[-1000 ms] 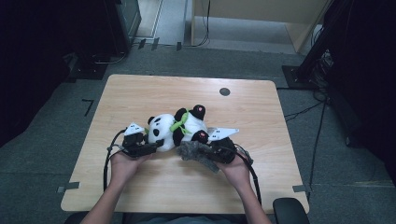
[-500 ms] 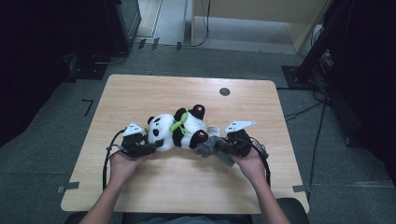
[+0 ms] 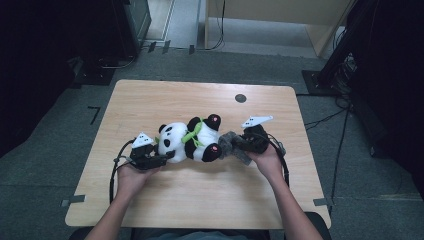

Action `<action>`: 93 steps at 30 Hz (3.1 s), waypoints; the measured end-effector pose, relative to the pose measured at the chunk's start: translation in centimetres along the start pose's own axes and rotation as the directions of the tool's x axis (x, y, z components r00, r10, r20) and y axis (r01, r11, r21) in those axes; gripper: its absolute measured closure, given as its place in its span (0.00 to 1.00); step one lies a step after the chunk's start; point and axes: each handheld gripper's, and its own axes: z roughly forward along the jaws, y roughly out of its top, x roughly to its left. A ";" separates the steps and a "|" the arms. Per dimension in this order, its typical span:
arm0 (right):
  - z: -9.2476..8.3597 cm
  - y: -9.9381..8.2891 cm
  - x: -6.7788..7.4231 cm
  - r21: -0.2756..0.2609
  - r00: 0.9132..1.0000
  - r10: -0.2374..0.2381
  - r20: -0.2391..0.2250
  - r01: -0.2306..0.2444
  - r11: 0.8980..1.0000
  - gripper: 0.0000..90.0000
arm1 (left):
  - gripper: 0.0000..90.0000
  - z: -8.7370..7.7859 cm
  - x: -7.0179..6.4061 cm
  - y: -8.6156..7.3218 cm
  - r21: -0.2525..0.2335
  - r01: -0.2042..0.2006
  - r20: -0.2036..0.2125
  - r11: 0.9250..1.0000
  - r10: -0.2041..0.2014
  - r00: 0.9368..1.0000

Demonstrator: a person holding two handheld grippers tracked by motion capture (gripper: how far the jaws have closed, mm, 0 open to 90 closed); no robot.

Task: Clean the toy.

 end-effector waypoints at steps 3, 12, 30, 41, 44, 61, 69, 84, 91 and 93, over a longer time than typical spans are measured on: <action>0.3 0.3 -0.6 -0.009 1.000 0.012 0.008 -0.012 1.000 0.87 | 0.47 0.0 0.1 0.0 -0.002 -0.003 -0.002 1.000 0.003 1.000; 0.4 -0.2 -3.3 -0.074 0.996 0.082 0.031 -0.080 0.994 0.87 | 0.45 0.0 0.2 0.0 -0.012 0.005 -0.003 1.000 -0.005 1.000; -0.6 -2.9 -9.0 -0.129 0.962 0.214 0.171 -0.194 0.973 0.86 | 0.46 0.1 0.2 0.1 -0.024 0.004 -0.014 1.000 -0.005 1.000; 0.4 -4.8 -10.9 -0.115 0.941 0.259 0.219 -0.238 0.964 0.76 | 0.44 0.1 0.3 -0.1 -0.028 -0.008 -0.009 1.000 0.008 1.000; 0.3 -4.6 -11.0 -0.122 0.936 0.264 0.234 -0.241 0.963 0.62 | 0.43 0.1 0.3 -0.1 -0.028 -0.006 -0.009 1.000 0.005 1.000; -1.3 -2.6 -8.2 -0.186 0.959 0.222 0.174 -0.189 0.964 0.39 | 0.40 0.2 0.3 0.0 -0.023 0.007 -0.014 1.000 -0.008 1.000; -1.8 -2.4 -6.7 -0.195 0.963 0.209 0.170 -0.175 0.965 0.38 | 0.39 0.2 0.4 0.0 -0.022 0.006 -0.011 1.000 -0.006 1.000; -3.2 -1.2 -3.1 -0.216 0.977 0.165 0.135 -0.133 0.967 0.39 | 0.35 0.2 0.4 0.0 -0.020 0.008 -0.012 1.000 -0.008 1.000; -3.1 -0.7 -0.9 -0.197 0.987 0.125 0.104 -0.103 0.975 0.39 | 0.33 0.2 0.4 0.0 -0.019 0.010 -0.012 1.000 -0.011 1.000; -3.0 -0.7 -0.2 -0.200 0.988 0.127 0.087 -0.107 0.974 0.39 | 0.31 0.2 0.4 0.0 -0.019 0.003 -0.007 1.000 -0.003 1.000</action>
